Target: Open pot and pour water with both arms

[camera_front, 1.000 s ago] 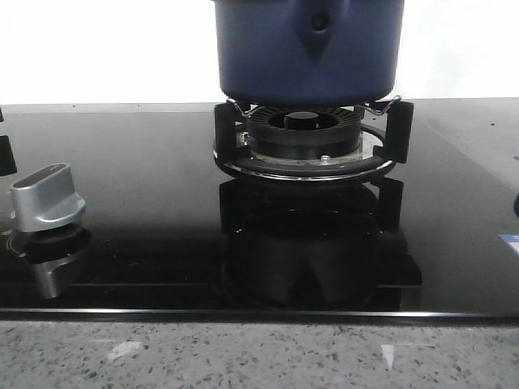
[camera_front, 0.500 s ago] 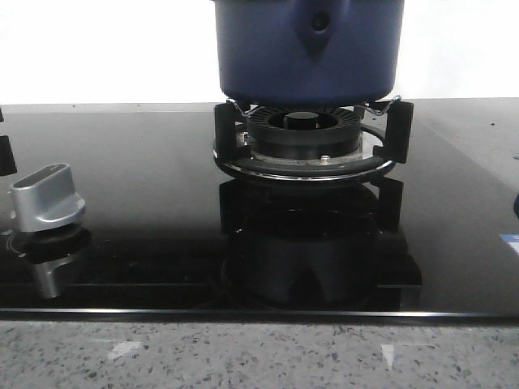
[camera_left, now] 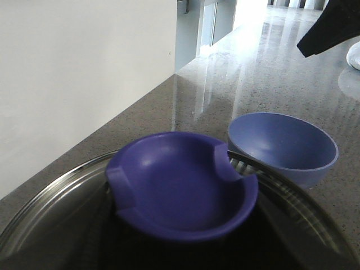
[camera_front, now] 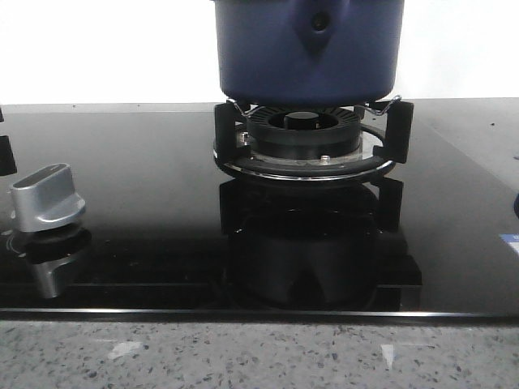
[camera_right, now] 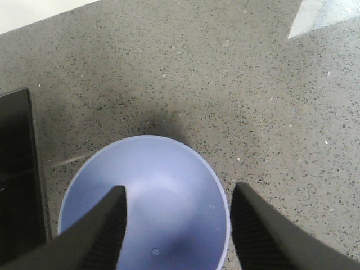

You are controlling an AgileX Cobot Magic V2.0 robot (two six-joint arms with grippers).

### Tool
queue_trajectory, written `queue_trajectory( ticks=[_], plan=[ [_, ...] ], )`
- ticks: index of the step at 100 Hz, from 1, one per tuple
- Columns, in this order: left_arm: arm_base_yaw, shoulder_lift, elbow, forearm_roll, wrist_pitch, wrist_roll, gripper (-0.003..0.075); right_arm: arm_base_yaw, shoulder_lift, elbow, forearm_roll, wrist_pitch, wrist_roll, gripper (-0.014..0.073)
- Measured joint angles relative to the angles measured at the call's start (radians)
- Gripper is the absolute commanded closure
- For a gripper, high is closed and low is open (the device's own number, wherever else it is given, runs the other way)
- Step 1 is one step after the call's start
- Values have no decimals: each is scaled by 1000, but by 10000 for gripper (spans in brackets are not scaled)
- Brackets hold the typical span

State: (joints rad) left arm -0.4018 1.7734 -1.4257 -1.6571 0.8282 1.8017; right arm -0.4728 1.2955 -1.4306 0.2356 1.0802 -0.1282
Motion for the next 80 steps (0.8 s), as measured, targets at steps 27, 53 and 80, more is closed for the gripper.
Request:
queue_trajectory(
  ticks=[27, 53, 80],
  plan=[
    [0, 17, 0, -2, 12, 0, 507, 0, 0, 0, 0, 0, 0, 221],
    [0, 17, -2, -2, 14, 0, 297, 0, 0, 0, 2, 1, 0, 221],
    [0, 12, -6, -56, 22, 0, 139, 0, 0, 0, 2, 2, 0, 221]
  ],
)
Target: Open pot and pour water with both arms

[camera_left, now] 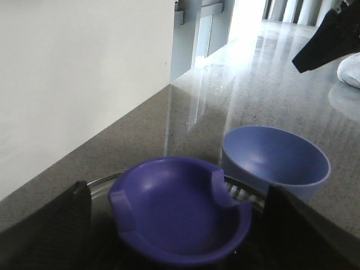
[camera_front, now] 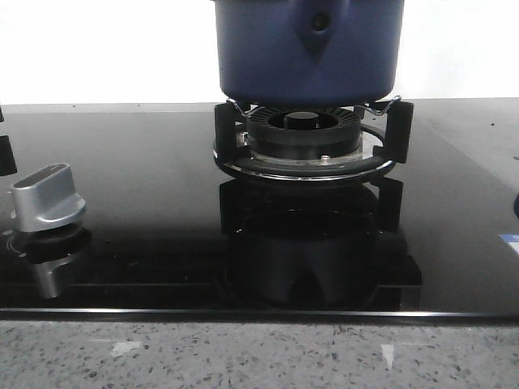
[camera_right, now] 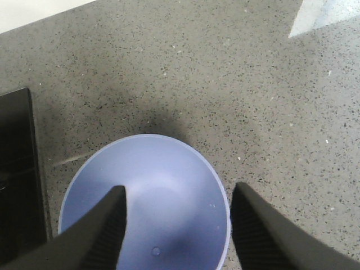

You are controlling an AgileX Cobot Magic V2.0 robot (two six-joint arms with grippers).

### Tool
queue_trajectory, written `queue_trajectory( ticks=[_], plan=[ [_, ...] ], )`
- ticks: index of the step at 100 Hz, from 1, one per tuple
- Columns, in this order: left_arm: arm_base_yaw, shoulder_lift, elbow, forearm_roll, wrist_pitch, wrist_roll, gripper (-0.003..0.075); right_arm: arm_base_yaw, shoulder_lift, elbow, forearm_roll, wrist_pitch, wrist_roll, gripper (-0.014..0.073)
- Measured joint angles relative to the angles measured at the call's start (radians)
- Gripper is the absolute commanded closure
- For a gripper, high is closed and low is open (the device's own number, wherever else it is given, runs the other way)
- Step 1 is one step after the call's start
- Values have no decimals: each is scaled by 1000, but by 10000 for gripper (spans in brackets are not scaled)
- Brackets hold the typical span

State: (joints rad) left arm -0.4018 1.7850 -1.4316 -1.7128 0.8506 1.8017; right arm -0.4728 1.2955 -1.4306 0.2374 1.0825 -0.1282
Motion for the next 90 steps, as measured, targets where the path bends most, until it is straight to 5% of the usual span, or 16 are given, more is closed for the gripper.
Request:
queue_trajectory(
  ticks=[28, 43, 66, 75, 90],
  plan=[
    [69, -117, 0, -16, 19, 0, 180, 0, 0, 0, 22, 7, 0, 227],
    [153, -208, 0, -20, 23, 0, 245, 17, -4, 0, 144, 15, -28, 340],
    [271, -309, 0, -20, 30, -112, 540, 92, -45, 2, 447, -49, -154, 655],
    [309, -338, 0, -5, 31, -181, 738, 139, -62, 21, 557, -125, -233, 647],
    [366, -389, 0, 73, 33, -253, 741, 246, -102, 85, 652, -274, -375, 641]
  ],
)
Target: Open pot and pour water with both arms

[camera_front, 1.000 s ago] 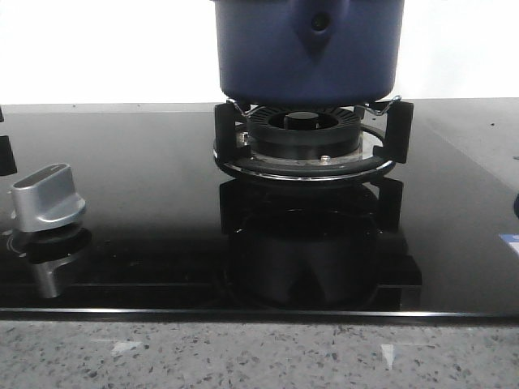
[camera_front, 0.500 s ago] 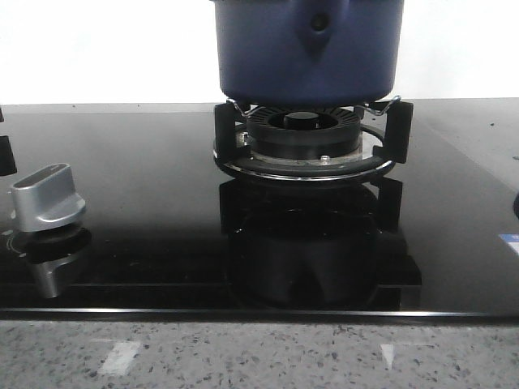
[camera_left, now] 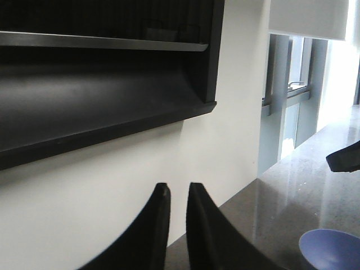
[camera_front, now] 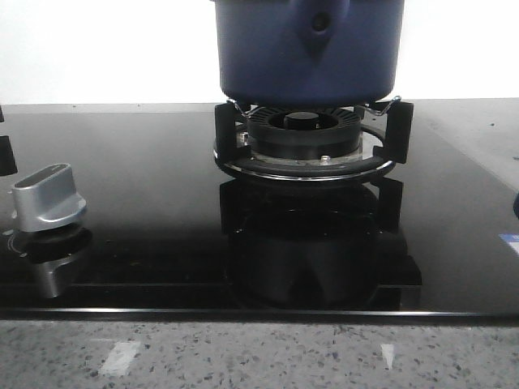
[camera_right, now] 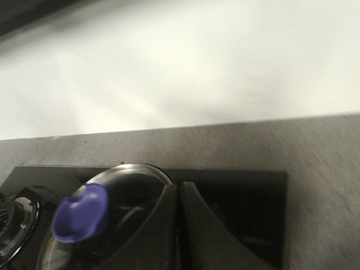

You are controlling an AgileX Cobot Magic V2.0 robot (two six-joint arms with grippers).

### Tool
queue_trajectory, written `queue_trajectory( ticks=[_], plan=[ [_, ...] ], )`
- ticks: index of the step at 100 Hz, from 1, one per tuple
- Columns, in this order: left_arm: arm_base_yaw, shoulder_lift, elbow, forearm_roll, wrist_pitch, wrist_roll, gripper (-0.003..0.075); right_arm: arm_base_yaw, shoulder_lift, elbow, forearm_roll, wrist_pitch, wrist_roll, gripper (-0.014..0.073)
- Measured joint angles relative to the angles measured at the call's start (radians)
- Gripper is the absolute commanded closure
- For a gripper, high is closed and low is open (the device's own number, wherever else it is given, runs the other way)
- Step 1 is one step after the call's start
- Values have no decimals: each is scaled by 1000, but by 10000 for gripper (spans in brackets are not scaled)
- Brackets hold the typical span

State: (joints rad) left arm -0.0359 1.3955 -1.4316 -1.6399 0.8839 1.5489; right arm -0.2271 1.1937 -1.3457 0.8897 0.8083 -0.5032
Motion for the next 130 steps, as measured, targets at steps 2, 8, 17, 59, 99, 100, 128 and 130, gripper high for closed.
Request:
queue_trajectory(
  ticks=[2, 8, 17, 59, 99, 100, 128, 130],
  plan=[
    [8, -9, 0, 9, 0, -11, 741, 16, -7, 12, 8, -22, -21, 641],
    [34, -37, 0, 55, -4, -48, 741, 63, -27, 50, 38, -87, -89, 641],
    [73, -86, 31, 107, -21, -89, 741, 127, -72, 129, 119, -168, -233, 641],
    [13, -499, 599, 51, -550, 92, 741, 230, -416, 603, 436, -448, -743, 641],
    [-62, -1002, 1060, -1, -720, 122, 741, 230, -819, 1001, 466, -520, -758, 641],
    [-62, -1009, 1070, -1, -726, 122, 741, 230, -828, 1010, 467, -523, -758, 641],
    [-62, -1134, 1138, -37, -745, 122, 741, 230, -886, 1099, 475, -566, -761, 641],
    [-62, -1134, 1138, -37, -745, 123, 741, 230, -886, 1101, 475, -566, -761, 641]
  ],
)
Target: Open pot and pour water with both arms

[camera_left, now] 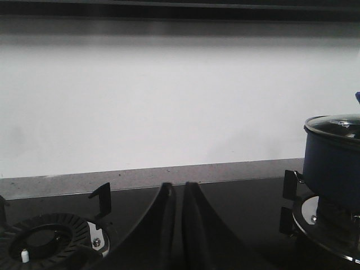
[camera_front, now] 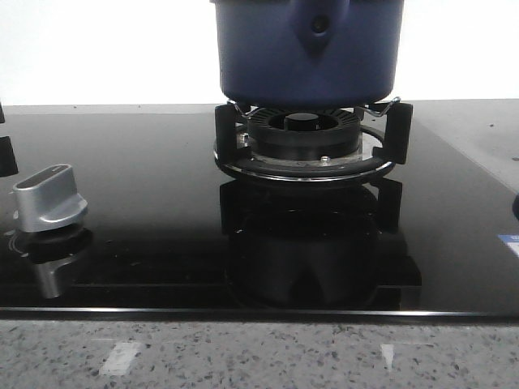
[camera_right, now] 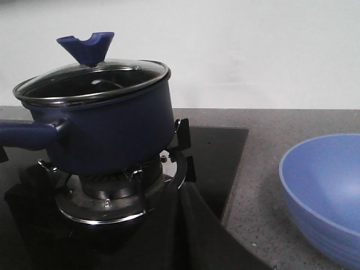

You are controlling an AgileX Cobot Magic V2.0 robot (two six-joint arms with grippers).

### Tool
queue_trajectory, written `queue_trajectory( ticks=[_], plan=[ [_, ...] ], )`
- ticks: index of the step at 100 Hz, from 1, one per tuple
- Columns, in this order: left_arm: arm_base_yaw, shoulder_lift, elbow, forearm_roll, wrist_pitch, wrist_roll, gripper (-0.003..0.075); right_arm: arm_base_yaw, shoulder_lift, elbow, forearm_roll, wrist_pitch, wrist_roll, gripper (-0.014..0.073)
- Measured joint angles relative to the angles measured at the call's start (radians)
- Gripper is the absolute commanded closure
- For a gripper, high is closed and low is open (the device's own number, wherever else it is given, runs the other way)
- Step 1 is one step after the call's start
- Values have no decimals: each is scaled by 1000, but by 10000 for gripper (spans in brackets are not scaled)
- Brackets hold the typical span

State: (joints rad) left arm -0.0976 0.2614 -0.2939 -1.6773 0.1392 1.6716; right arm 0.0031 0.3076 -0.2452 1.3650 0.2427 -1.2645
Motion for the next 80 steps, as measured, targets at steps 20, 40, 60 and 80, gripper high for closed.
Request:
queue_trajectory(
  ticks=[20, 40, 60, 80],
  plan=[
    [0, 0, 0, -4, -2, 0, 741, 0, 0, 8, 0, 0, 0, 641],
    [0, 0, 0, -4, -2, 0, 741, 0, -1, 8, 0, 0, 0, 641],
    [0, 0, 0, -4, -2, 0, 741, 0, -1, 8, 0, 0, 0, 641],
    [0, 0, 0, -12, -9, 0, 741, 0, -1, 8, 0, 0, 0, 641]
  ],
)
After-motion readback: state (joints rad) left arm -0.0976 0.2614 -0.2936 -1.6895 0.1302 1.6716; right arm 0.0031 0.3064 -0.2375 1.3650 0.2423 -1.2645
